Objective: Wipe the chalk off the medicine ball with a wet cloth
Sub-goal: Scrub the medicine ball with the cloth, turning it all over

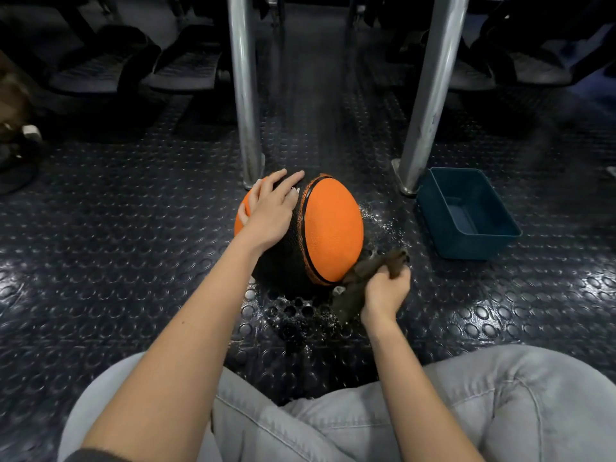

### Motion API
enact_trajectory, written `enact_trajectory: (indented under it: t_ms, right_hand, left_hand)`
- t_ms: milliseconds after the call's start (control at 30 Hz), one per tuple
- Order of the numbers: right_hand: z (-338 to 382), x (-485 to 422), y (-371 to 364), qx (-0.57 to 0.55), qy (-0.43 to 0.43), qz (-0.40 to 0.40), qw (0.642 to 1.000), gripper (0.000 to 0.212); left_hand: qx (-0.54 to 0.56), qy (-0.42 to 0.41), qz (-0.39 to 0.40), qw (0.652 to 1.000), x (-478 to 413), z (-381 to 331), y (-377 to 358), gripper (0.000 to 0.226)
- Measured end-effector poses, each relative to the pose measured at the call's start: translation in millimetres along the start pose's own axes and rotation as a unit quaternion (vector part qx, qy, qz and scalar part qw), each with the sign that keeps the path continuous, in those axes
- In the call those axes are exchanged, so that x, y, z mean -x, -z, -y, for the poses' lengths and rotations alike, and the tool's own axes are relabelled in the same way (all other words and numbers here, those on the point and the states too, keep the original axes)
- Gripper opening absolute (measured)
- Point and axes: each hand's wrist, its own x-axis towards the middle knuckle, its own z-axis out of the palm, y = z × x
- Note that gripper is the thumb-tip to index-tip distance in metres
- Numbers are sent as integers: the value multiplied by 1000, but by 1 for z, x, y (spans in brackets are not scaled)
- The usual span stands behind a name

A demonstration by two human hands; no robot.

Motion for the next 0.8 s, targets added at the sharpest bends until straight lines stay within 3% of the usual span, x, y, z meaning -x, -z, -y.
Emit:
enact_trajectory:
  t_ms: [100, 200, 367, 467, 567, 700, 800]
  right_hand:
    - [17, 7, -8, 40, 110, 53, 992, 26]
    - [8, 6, -15, 109, 131, 46, 984, 32]
    - [-6, -4, -16, 44, -24, 58, 997, 37]
    - [2, 11, -19, -45, -35, 42, 997, 27]
    - [18, 41, -24, -71, 21, 26, 997, 26]
    - [40, 58, -25, -82, 78, 63, 992, 25]
    - [75, 46, -21, -43, 228, 60, 971, 25]
  left_hand:
    - [-10, -3, 6, 1000, 0, -4, -2, 38]
    - [-19, -11, 13, 1000, 3, -6, -1, 38]
    - [-24, -24, 6, 999, 11, -1, -2, 38]
    - [-20, -23, -4, 1000, 15, 4, -1, 38]
    - [-30, -27, -1, 999, 19, 1, -4, 38]
    - [-30, -36, 1, 999, 21, -1, -5, 38]
    - [-24, -42, -6, 999, 24, 3, -5, 37]
